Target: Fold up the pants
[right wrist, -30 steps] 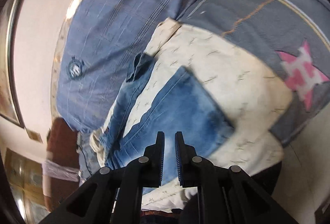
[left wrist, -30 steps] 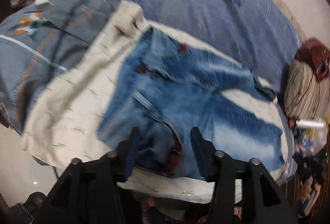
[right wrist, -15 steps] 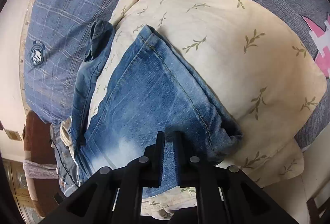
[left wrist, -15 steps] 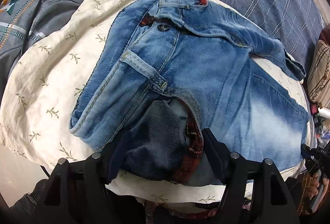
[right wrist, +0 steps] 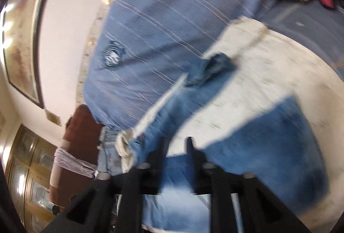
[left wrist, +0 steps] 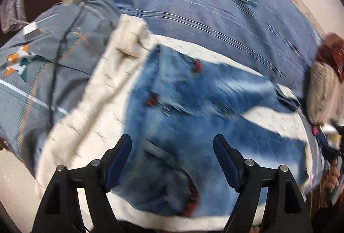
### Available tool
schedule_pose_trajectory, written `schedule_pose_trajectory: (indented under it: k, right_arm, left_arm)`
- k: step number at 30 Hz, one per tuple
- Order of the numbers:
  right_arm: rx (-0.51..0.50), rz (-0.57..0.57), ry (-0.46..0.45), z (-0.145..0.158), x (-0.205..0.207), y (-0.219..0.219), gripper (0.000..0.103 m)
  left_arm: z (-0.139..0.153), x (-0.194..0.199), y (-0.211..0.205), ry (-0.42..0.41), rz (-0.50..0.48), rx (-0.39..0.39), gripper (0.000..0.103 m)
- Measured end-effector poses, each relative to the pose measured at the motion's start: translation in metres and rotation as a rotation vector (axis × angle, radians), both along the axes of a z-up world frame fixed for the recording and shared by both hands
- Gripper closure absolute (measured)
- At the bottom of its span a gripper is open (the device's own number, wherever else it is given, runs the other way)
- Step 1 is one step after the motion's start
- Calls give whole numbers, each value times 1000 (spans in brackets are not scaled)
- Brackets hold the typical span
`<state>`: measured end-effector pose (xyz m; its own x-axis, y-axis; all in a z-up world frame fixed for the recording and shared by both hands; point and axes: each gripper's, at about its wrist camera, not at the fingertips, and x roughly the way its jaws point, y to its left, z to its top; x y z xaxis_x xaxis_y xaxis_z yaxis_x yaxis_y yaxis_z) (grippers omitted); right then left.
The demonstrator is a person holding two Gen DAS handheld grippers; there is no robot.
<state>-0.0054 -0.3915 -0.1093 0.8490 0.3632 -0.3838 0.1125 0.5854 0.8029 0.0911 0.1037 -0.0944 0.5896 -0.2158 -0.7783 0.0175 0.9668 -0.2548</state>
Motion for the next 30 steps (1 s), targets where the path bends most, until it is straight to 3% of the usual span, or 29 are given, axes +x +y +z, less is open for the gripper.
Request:
schedule_pose_trajectory:
  k: [1, 3, 7, 14, 22, 24, 25, 26, 28, 30]
  right_arm:
    - [5, -30, -19, 2, 6, 2, 14]
    - [-8, -54, -33, 5, 16, 6, 13]
    - [31, -10, 33, -5, 61, 9, 13]
    - [180, -28, 59, -34, 121, -6, 24]
    - [244, -85, 76, -60, 180, -16, 32]
    - [245, -95, 91, -66, 192, -16, 34]
    - [244, -102, 105, -71, 197, -13, 35]
    - [231, -146, 63, -75, 201, -11, 35]
    - [225, -159, 88, -83, 208, -6, 36]
    - [203, -179, 123, -88, 214, -2, 37]
  left_arm:
    - [1, 4, 6, 2, 16, -3, 24]
    - [3, 20, 18, 5, 57, -3, 24]
    - [-4, 72, 37, 29, 109, -21, 24]
    - [-27, 171, 26, 86, 118, -55, 24]
    - [-55, 228, -2, 125, 75, -83, 25]
    - [-62, 235, -9, 136, 45, -90, 31]
    - [-65, 238, -13, 143, 31, -92, 41]
    - [-68, 241, -18, 154, 12, -96, 49]
    - [-73, 245, -24, 169, -2, -77, 53]
    - [-76, 248, -26, 171, 0, -76, 64]
